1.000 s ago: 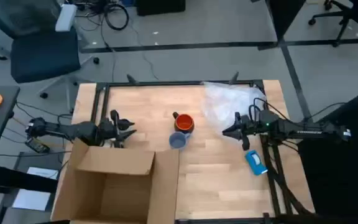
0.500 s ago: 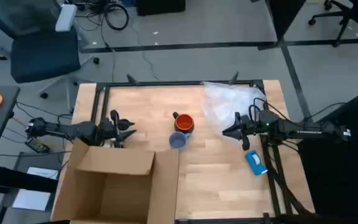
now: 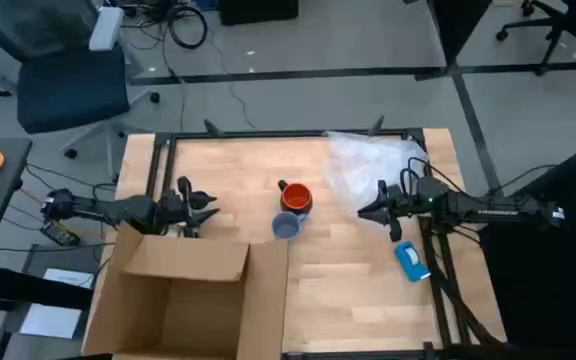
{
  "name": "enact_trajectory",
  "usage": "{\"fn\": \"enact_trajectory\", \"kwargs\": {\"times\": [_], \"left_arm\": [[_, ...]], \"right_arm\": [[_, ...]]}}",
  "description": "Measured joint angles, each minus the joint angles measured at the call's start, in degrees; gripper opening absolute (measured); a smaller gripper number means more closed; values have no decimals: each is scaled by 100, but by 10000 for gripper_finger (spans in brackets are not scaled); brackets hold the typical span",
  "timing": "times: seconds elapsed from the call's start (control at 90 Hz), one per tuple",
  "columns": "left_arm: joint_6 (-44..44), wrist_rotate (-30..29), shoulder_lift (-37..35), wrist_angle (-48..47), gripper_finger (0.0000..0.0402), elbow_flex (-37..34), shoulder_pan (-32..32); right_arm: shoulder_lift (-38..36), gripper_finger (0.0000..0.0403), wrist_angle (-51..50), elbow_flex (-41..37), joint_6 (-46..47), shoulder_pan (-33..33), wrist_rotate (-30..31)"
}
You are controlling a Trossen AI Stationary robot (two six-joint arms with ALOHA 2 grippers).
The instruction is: Wrap mug
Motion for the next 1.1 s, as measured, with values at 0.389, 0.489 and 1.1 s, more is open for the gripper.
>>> {"fn": "enact_trajectory", "kwargs": {"times": [0.389,0.489,1.1], "left_arm": [[2367,-273,2,484,131,0,10],[2376,-274,2,612,131,2,10],[-1994,726,2,2350,131,0,-9]], "right_arm": [[1,25,1,0,0,0,0],[-1,25,-1,-1,0,0,0],[1,25,202,0,-596,-31,759]]}}
